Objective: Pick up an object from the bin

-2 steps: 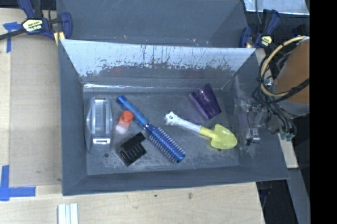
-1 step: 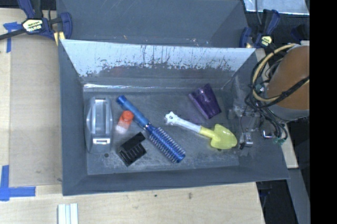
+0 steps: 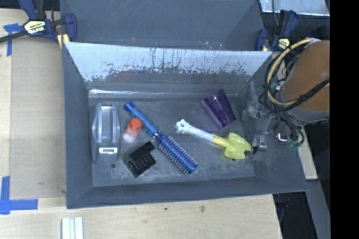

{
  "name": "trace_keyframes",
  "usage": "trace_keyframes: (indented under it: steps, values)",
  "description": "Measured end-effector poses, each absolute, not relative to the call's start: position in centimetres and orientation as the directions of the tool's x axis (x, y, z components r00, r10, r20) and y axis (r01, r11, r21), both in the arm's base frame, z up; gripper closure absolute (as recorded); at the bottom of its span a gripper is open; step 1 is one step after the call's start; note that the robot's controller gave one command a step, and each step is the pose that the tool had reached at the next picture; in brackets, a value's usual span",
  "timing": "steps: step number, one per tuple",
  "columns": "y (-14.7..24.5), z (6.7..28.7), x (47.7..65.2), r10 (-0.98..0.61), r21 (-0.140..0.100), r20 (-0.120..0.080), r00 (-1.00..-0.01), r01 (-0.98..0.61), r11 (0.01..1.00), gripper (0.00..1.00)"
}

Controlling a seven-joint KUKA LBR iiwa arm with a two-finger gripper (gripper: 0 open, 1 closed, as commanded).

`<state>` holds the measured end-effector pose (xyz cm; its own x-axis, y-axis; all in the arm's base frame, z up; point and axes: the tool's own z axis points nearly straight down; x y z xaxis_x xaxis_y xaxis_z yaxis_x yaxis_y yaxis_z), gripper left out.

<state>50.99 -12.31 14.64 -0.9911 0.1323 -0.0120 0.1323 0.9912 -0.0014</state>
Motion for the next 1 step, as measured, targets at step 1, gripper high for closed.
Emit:
trace_keyframes:
  steps: [1]
  values:
    - [-12.02,8.84,50.80,0.302,0.000,-0.007,-0.953,0.302,0.953,0.00]
